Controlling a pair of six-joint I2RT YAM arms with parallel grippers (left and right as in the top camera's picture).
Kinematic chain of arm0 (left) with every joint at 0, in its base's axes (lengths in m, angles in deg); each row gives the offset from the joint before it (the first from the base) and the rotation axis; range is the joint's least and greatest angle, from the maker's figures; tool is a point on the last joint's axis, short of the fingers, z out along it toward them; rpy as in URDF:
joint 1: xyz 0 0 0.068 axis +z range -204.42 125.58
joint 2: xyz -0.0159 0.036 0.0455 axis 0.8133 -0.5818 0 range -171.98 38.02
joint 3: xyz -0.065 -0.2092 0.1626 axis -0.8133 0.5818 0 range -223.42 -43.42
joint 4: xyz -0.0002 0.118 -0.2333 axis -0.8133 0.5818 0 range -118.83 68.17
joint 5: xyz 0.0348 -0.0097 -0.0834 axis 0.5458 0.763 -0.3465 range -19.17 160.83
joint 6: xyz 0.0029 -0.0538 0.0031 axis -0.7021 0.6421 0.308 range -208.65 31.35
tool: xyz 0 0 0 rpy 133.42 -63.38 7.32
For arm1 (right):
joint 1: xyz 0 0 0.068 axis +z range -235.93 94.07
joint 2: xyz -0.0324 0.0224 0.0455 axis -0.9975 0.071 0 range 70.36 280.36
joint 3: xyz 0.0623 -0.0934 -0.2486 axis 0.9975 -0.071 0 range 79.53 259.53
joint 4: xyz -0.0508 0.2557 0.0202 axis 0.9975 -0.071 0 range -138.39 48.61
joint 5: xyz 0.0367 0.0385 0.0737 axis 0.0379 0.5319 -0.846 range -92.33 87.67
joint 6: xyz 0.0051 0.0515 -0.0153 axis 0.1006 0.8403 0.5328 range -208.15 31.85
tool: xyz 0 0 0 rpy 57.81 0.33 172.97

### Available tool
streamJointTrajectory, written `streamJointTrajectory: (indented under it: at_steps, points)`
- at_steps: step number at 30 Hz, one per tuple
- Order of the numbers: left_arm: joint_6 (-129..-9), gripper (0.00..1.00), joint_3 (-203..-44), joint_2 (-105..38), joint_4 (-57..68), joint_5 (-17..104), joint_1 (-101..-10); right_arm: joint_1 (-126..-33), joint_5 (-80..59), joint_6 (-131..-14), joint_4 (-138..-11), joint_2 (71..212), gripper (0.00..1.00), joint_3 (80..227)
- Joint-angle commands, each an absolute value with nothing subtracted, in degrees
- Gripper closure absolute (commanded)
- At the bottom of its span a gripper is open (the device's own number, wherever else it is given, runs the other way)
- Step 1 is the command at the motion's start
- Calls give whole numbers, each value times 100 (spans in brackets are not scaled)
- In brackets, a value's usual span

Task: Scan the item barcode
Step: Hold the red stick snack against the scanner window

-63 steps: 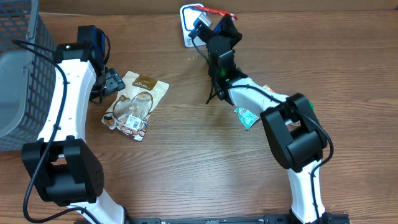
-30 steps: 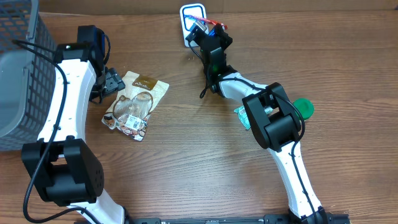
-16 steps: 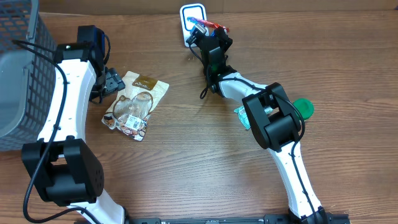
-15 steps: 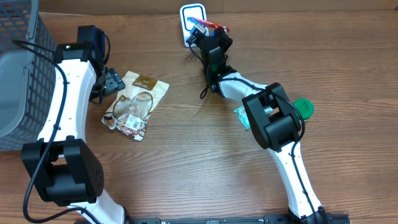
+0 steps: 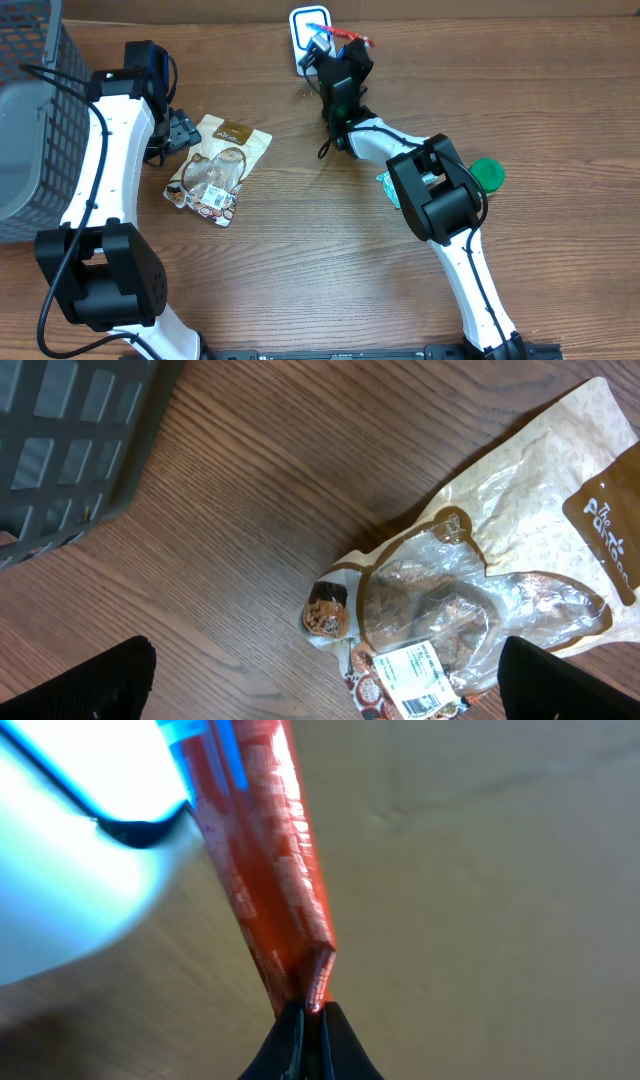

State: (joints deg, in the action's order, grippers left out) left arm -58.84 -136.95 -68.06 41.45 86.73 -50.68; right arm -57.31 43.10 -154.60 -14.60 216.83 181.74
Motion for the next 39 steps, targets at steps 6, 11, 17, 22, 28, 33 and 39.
streamJointTrajectory:
  at_steps: [6, 11, 17, 22, 28, 33, 39]
  points:
    - [-5887, 0, -13787, -6760, 4138, 8735, -5107, -5556, 4356, -15974, -1633, 21718, 96, 18266]
    - [-5887, 0, -13787, -6760, 4138, 8732, -5107, -5556, 4529, -16256, -1497, 21718, 96, 18266]
    - [-5887, 0, -13787, -6760, 4138, 8732, -5107, -5556, 4688, -16516, -188, 21718, 96, 18268]
    - [-5887, 0, -13787, -6760, 4138, 8732, -5107, -5685, 4745, -16096, -1331, 21753, 96, 18268]
    - [-5887, 0, -13787, -6760, 4138, 8732, -5107, -5794, 5232, -15998, -1334, 21981, 96, 18268]
    - [-5889, 0, -13787, -6760, 4138, 8735, -5107, -5700, 5112, -16195, -1080, 21987, 96, 18268]
    - [-5889, 0, -13787, -6760, 4138, 8732, -5107, -5586, 5103, -16518, -1506, 21987, 96, 18268]
